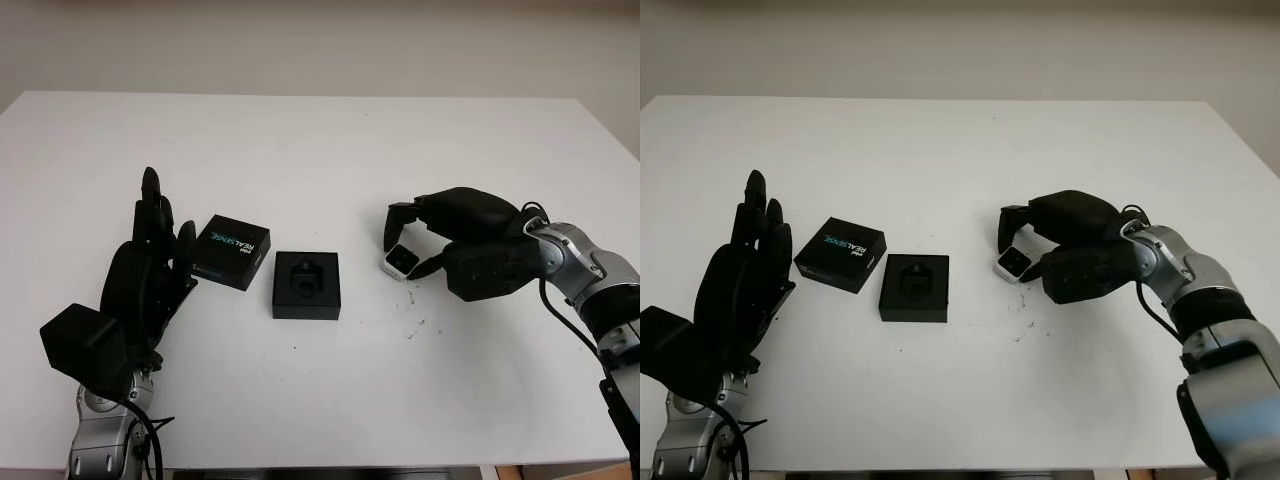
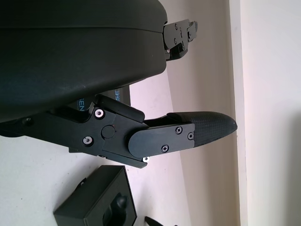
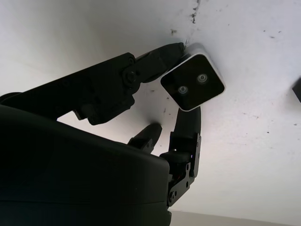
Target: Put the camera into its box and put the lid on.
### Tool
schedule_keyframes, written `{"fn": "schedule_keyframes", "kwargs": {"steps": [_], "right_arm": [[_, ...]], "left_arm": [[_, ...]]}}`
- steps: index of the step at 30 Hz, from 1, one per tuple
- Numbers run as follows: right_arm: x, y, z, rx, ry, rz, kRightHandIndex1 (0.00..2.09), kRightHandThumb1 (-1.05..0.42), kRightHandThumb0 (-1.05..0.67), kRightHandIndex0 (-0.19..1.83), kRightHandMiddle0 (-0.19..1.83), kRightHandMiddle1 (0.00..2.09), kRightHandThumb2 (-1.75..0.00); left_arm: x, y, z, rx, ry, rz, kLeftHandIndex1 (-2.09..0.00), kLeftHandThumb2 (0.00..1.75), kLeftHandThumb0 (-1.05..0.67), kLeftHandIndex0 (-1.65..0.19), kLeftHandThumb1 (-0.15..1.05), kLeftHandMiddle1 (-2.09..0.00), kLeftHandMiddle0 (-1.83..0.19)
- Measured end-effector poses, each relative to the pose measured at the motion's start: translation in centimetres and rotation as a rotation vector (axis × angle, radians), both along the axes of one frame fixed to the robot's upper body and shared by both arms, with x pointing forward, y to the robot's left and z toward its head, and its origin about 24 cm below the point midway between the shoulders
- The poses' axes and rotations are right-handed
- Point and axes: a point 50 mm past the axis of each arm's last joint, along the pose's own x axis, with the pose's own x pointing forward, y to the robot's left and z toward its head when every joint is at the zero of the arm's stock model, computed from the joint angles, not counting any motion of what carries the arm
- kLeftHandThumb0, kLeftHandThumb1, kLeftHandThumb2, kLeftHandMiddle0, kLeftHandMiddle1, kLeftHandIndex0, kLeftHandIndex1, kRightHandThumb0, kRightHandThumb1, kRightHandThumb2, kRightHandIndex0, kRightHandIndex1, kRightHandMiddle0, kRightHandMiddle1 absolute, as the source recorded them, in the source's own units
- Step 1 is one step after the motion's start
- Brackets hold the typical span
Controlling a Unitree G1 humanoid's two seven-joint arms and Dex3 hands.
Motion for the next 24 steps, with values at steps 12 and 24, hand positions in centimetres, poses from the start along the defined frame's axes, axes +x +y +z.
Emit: {"fn": "schedule_keyframes", "kwargs": {"steps": [12, 24], "right_arm": [[0.15, -0.34, -0.40, 0.100, 0.085, -0.071, 0.34, -1.02, -0.38, 0.45, 0.25, 1.83, -0.06], [0.00, -0.66, -0.65, 0.158, 0.116, -0.090, 0.27, -1.02, -0.36, 0.45, 0.20, 1.91, -0.06]], "left_arm": [[0.02, -0.02, -0.11, 0.000, 0.009, 0.004, 0.00, 0.51, -0.75, 0.19, 1.05, 0.00, 0.19], [0.05, -0.02, -0.24, -0.003, 0.023, 0.004, 0.00, 0.51, -0.74, 0.19, 1.05, 0.00, 0.19]]}}
